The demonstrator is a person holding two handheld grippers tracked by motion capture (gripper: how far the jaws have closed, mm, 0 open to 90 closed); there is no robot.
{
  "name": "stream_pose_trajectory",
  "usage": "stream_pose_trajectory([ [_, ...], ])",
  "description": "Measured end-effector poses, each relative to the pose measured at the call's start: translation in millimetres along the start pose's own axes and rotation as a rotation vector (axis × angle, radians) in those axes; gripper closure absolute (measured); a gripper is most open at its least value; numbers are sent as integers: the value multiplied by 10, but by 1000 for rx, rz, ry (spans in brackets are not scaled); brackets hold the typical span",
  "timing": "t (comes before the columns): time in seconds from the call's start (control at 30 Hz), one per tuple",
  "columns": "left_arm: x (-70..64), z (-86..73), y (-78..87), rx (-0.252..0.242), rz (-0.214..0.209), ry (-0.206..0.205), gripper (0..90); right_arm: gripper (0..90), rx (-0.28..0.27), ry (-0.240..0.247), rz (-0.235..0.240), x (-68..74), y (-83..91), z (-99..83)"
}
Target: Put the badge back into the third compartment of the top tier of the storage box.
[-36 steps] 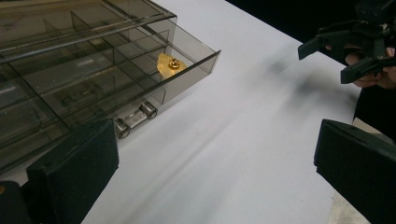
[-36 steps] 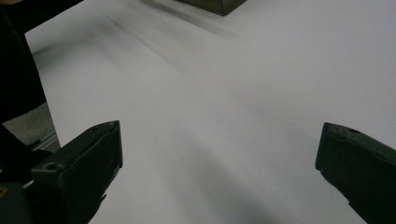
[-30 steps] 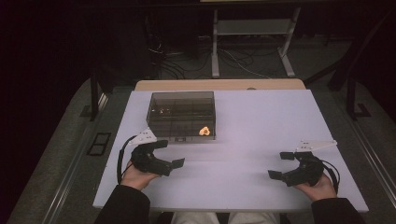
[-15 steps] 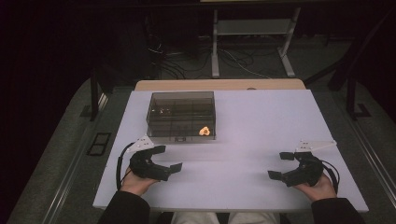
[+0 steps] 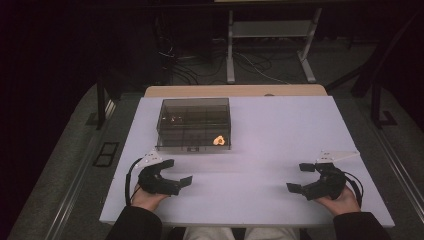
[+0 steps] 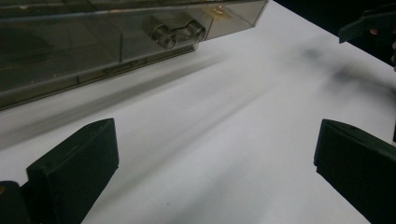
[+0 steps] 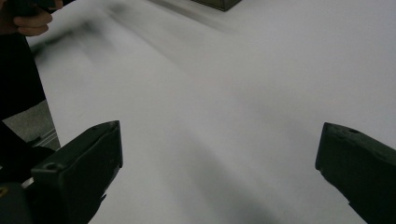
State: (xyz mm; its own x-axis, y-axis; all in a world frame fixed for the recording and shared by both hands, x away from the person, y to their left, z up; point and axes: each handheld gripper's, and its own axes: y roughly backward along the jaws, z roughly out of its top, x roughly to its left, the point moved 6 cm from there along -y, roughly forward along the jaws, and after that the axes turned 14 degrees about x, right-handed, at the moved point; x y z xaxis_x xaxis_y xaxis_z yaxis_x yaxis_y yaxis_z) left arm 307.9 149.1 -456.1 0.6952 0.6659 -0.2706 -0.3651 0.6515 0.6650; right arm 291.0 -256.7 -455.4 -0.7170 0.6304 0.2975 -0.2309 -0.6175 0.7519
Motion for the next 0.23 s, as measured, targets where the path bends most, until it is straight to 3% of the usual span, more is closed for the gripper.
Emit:
stream_pose_trajectory([
  [0.23, 37, -49, -39, 1, 1, 15, 0, 1, -6, 2, -3, 1, 9, 1],
])
